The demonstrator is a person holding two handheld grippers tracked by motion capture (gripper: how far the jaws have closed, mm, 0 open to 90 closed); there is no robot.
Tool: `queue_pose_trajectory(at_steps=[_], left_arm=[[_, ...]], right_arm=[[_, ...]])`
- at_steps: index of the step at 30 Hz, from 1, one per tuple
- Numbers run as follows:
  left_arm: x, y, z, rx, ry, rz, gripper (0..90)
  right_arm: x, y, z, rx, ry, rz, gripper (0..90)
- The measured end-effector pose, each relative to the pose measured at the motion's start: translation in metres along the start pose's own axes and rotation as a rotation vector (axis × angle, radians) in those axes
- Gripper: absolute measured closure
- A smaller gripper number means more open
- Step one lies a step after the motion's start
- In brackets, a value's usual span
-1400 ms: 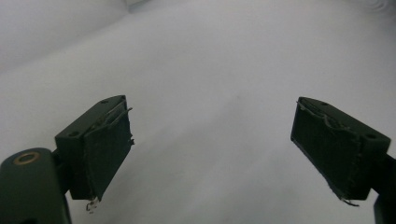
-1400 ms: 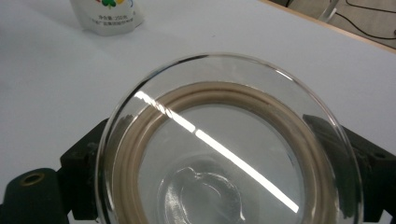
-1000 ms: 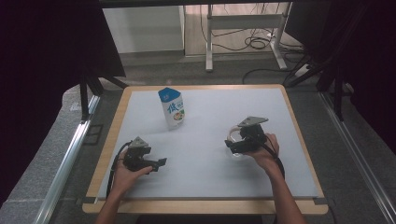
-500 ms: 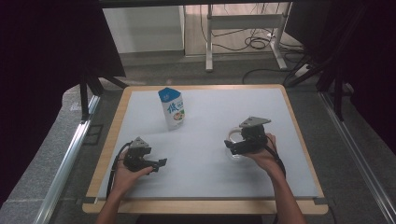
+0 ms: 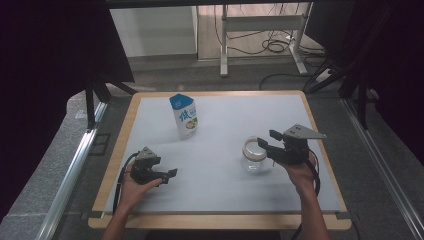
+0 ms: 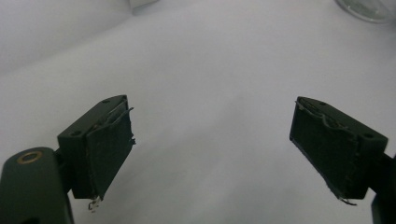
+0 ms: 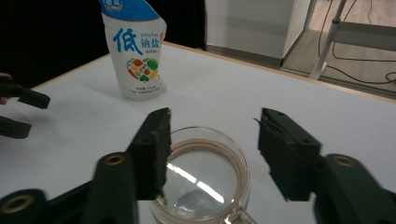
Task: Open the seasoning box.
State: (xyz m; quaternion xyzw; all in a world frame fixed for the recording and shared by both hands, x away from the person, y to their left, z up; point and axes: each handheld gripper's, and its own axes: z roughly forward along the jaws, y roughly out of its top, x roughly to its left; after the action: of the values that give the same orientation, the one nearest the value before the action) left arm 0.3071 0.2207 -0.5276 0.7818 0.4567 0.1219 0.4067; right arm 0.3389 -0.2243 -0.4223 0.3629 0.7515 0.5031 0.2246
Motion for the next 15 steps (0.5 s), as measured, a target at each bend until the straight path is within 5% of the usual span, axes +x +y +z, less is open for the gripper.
queue_pose_trajectory(at_steps=[9,15], left_arm=[[0.001,0.001,-0.001,-0.025,0.008,0.005,14.8],[0.002,0.001,-0.001,-0.032,0.021,0.009,16.2]], right_arm=[[-0.003,-0.013,-0.014,-0.005,-0.025,-0.008,87.1],[-0.008,-0.019,-0.018,-0.011,-0.033,0.014,89.7]])
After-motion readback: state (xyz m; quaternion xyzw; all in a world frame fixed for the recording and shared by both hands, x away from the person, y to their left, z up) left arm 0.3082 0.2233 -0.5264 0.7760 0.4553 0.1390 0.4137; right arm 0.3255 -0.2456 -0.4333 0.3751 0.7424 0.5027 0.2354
